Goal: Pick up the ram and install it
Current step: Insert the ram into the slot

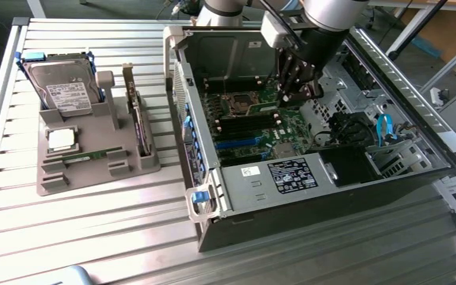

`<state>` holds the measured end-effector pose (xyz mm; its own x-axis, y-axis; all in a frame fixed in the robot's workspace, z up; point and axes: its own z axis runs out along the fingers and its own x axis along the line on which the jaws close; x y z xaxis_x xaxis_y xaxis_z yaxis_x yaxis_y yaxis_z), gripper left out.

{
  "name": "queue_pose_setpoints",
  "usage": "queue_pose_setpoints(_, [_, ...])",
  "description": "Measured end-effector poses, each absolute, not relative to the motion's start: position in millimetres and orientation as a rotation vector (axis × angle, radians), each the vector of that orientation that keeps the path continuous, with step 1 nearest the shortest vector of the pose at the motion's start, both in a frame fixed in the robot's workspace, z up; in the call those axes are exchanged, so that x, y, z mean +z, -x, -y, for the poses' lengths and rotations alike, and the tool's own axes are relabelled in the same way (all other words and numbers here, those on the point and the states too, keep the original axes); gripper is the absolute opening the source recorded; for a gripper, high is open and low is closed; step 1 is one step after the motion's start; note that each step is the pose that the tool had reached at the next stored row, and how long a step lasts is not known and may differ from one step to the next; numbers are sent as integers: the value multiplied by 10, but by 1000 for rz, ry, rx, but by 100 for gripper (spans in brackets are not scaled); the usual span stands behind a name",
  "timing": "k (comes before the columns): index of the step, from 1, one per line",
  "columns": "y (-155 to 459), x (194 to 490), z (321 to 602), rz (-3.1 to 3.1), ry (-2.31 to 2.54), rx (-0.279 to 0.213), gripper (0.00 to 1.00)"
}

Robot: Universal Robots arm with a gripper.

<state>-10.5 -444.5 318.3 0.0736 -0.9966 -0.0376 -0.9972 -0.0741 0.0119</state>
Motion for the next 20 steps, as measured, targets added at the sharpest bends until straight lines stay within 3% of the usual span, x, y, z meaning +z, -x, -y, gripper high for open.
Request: queue_pose_setpoints(20, [105, 3117, 4445, -2147, 2269, 55, 13])
